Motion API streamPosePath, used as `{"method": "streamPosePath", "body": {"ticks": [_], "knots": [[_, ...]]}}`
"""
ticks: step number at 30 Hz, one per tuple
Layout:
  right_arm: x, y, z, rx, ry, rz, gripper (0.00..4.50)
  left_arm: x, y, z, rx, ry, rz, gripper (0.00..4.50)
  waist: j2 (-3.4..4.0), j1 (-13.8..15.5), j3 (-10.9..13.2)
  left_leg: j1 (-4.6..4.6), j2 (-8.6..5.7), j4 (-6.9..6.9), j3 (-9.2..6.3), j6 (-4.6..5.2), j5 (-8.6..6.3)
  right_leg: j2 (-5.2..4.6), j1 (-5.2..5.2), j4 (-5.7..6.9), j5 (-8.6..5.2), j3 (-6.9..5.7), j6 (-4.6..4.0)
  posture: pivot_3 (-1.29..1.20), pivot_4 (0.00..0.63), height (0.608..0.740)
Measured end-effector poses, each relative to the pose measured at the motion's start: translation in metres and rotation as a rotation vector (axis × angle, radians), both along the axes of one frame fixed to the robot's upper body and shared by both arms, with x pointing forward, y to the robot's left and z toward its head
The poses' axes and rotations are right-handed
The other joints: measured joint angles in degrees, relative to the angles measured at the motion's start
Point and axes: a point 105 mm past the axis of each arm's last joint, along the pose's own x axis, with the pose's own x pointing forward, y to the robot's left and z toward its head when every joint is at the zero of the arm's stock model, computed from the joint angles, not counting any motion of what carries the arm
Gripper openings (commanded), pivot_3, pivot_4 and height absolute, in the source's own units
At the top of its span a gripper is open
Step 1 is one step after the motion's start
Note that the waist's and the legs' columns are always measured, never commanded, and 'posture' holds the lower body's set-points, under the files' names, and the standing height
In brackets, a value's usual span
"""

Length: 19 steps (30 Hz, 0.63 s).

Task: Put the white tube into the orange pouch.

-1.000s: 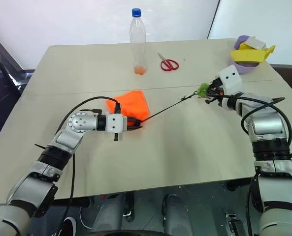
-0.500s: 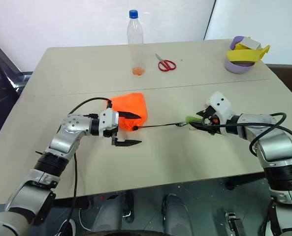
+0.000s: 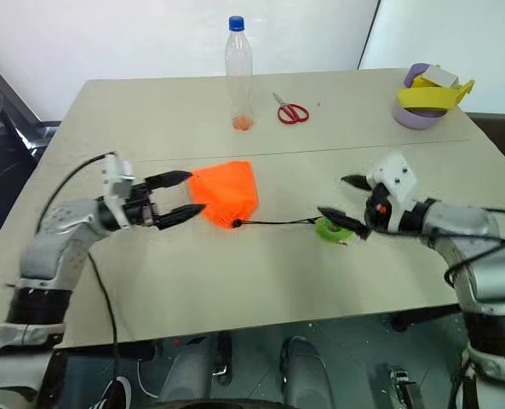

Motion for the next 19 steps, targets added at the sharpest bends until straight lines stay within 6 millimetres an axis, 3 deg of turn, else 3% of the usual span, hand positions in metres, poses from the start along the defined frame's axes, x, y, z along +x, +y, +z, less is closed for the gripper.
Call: {"method": "streamPosePath", "body": {"ticks": [6,12,19], "knots": [[-0.017,-0.029,0.003,-0.038,-0.099,-0.052,4.48,-0.019,0.042,-0.037,0.082,0.072,0.172,4.50,0.06,-0.06,0.00,0.07,0.07,-0.24,0.10,-0.15,-0.09,-0.21,-0.19,-0.40,0.16,-0.09,-0.06,0.00,0.150,0.740],[-0.021,-0.064,-0.018,-0.092,-0.039,-0.148,4.48,-0.025,0.064,-0.044,0.138,0.076,0.288,4.50,0.10,-0.02,-0.03,0.01,0.07,-0.49,0.25,-0.15,-0.11,-0.46,-0.16,-0.87,0.33,-0.23,-0.14,0.00,0.150,0.740],[-0.024,-0.076,-0.026,-0.092,-0.017,-0.171,4.48,-0.023,0.075,-0.036,0.099,0.057,0.354,4.50,0.10,-0.01,-0.04,0.01,0.07,-0.58,0.31,-0.15,-0.11,-0.42,-0.32,-0.84,0.33,-0.25,-0.13,0.00,0.150,0.740]]}}
